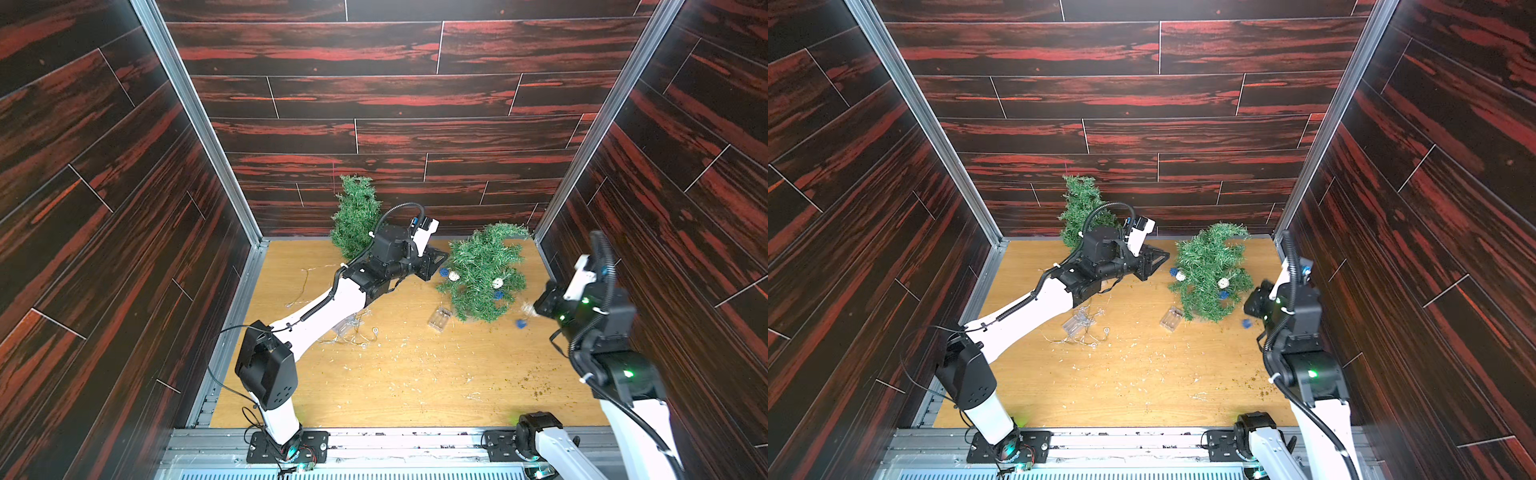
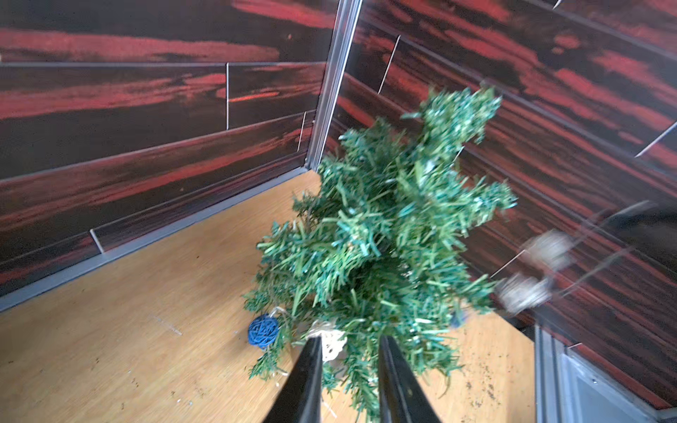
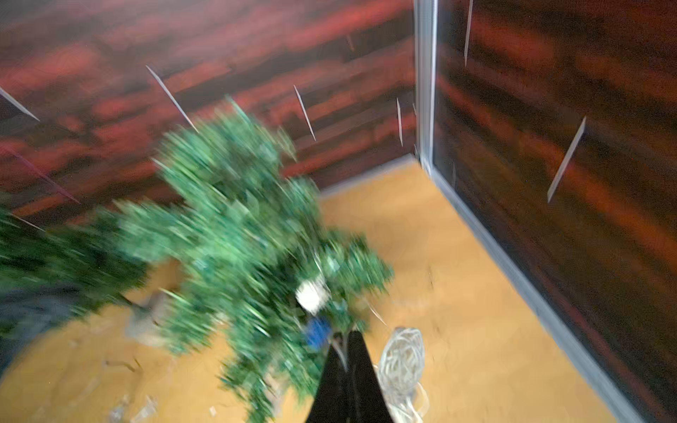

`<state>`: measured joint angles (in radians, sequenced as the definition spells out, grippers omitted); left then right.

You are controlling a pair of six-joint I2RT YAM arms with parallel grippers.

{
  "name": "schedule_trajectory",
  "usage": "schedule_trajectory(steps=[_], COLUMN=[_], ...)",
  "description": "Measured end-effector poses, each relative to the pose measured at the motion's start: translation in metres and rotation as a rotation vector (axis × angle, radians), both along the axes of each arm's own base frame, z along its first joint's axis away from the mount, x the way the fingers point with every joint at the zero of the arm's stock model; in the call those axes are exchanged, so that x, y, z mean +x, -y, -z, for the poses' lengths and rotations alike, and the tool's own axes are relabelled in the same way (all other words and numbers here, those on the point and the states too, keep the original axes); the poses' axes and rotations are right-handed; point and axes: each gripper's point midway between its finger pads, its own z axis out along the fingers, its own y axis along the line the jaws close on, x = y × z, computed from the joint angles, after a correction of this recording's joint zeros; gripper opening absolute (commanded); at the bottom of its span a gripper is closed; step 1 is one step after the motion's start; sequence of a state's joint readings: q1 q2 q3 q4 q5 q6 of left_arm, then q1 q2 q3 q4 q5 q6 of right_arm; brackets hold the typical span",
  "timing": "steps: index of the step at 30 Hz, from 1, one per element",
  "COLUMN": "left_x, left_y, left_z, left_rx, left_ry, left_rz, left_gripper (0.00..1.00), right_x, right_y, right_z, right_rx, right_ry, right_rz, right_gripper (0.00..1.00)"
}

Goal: Remove string lights from the small christmas tree
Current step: Place the light string at the center of the board.

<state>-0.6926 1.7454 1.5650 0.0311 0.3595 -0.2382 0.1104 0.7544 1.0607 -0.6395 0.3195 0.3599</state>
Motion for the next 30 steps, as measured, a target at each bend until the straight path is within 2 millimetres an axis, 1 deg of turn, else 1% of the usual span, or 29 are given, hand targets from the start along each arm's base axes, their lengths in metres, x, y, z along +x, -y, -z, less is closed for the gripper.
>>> schedule_trajectory(steps=[3,7,9,10,13,15,16,17,19,21,23,25,27,29,30], left_x=[-0.004,-0.009,-0.010,-0.011,-0.012,-0.012,-0.013,-0.013,-0.014,-0.015,-0.016,-0.017,-0.018,-0.018,-0.018], left_y=[0.001,0.003,0.003,0.004,0.004,0.003,0.003,0.002,0.001,0.000,-0.002,-0.002,-0.003,-0.004,-0.005], left_z=[0.000,0.010,0.015,0.017,0.019,0.019,0.018,0.017,0.014,0.012,0.011,0.013,0.015,0.018,0.019], left_rx=[-0.005,0.005,0.012,0.014,0.017,0.017,0.018,0.017,0.014,0.011,0.009,0.011,0.016,0.024,0.028], left_ry=[-0.004,-0.026,-0.037,-0.040,-0.043,-0.043,-0.043,-0.041,-0.038,-0.033,-0.030,-0.033,-0.036,-0.038,-0.037], left_rz=[0.004,0.011,0.013,0.014,0.015,0.014,0.014,0.013,0.011,0.011,0.009,0.008,0.006,0.005,0.003], left_gripper=[0.29,0.29,0.29,0.29,0.29,0.28,0.29,0.29,0.29,0.29,0.29,0.29,0.29,0.29,0.29], right_x=[0.003,0.004,0.002,0.002,0.005,0.008,0.009,0.011,0.014,0.017,0.021,0.024,0.026,0.027,0.028], right_y=[0.008,0.024,0.034,0.040,0.052,0.054,0.053,0.051,0.044,0.036,0.030,0.024,0.019,0.014,0.011], right_z=[0.047,0.109,0.132,0.141,0.159,0.169,0.174,0.178,0.187,0.198,0.209,0.220,0.227,0.229,0.229], right_rx=[0.094,0.294,0.382,0.422,0.511,0.560,0.582,0.602,0.649,0.691,0.737,0.777,0.809,0.833,0.839], right_ry=[-0.116,-0.243,-0.288,-0.302,-0.314,-0.312,-0.311,-0.311,-0.306,-0.311,-0.323,-0.330,-0.318,-0.289,-0.266], right_rz=[0.006,0.051,0.095,0.120,0.175,0.188,0.185,0.174,0.139,0.101,0.073,0.041,0.014,-0.017,-0.038], right_gripper=[0.00,0.00,0.00,0.00,0.00,0.00,0.02,0.04,0.15,0.23,0.34,0.49,0.61,0.68,0.71])
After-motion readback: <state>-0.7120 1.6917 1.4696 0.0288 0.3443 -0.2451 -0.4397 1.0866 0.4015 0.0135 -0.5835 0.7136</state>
